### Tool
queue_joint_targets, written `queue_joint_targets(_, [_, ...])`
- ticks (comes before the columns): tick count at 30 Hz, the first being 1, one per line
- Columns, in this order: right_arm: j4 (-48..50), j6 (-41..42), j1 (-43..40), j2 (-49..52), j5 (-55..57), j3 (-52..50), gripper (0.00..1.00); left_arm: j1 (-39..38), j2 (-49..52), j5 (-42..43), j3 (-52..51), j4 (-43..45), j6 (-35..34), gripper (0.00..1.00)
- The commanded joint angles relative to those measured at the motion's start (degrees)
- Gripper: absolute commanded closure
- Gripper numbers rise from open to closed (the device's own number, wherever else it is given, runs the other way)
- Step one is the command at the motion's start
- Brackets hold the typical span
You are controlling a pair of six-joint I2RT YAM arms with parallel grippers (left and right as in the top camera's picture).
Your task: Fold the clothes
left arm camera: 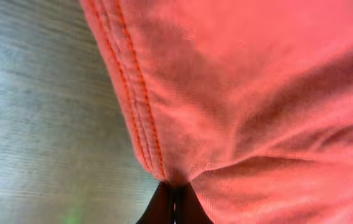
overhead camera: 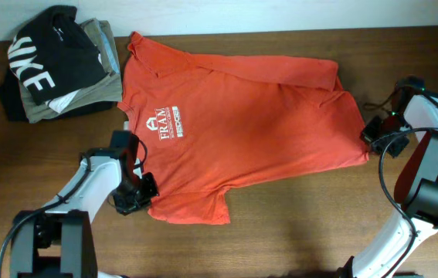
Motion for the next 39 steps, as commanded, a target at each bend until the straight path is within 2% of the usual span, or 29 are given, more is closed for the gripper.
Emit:
queue_joint_targets(1, [-6.01, 1.49, -0.15, -5.01, 1.55, 4.09, 0.96, 0.13, -8.02, -1.53, 8.5, -3.82, 1.97, 0.99])
queue_joint_targets(5, [-15.5, 1.44, -0.11, -19.21, -0.87, 12.76, 0.96, 0.07, -22.51, -2.23, 22.6, -7.63, 2.56, 1.0])
queue_joint_targets(11, [-22.03, -0.31, -0.11, -44.13, -2.95, 21.27, 0.96, 0.09, -41.51, -4.87, 42.18, -9.62, 2.49, 0.99])
queue_joint_targets(16, [-21.22, 1.44, -0.11, -56.78, -2.97, 25.4, 0.96, 0.09, -48.68, -9.86, 46.82, -9.55, 1.97, 1.0])
queue_joint_targets(18, [-18.49, 3.08, -0.11, -57.11, -2.95, 25.81, 0.96, 0.09, -45.9, -12.7, 45.88, -8.83, 1.4, 0.99])
queue_joint_targets(21, [-15.26, 3.48, -0.11, -50.45, -2.99, 25.81, 0.96, 0.09, -34.01, -14.45, 45.16, -5.77, 1.51, 0.99])
queue_joint_targets(23, [-10.95, 3.63, -0.09, -42.07, -5.86, 25.81, 0.96, 0.09, -22.36, -14.4, 45.16, 2.21, 2.97, 1.0])
queue_joint_targets(25, [-3.43, 3.58, -0.04, -33.79, -14.4, 25.81, 0.96, 0.09, -11.65, -14.19, 45.86, 11.58, 2.93, 1.0])
queue_joint_targets(27, [1.68, 3.61, -0.07, -29.16, -20.35, 27.06, 0.96, 0.09, -3.58, -13.31, 50.18, 15.23, 2.71, 1.0])
queue_joint_targets(28, [2.99, 3.61, -0.07, -27.69, -21.18, 30.23, 0.96, 0.09, -0.28, -12.31, 56.13, 14.75, 2.78, 0.99])
queue_joint_targets(31, [-0.09, 2.47, -0.13, -28.09, -21.11, 41.53, 0.96, 0.09, 0.2, -12.17, 70.23, 11.3, 4.5, 0.99])
queue_joint_targets(35, [-11.8, 2.03, -0.59, -28.2, -16.92, 60.61, 0.96, 0.09, -0.33, -12.2, 90.2, -2.43, 7.96, 1.0])
queue_joint_targets(36, [-14.62, 1.77, -0.59, -28.2, -15.89, 62.1, 0.96, 0.09, -0.33, -12.22, 93.07, -7.26, 7.96, 0.99])
queue_joint_targets(39, [-20.94, -1.22, -0.44, -26.73, -15.32, 59.54, 0.96, 0.09, 2.21, -12.22, 90.84, -14.78, 7.93, 1.0])
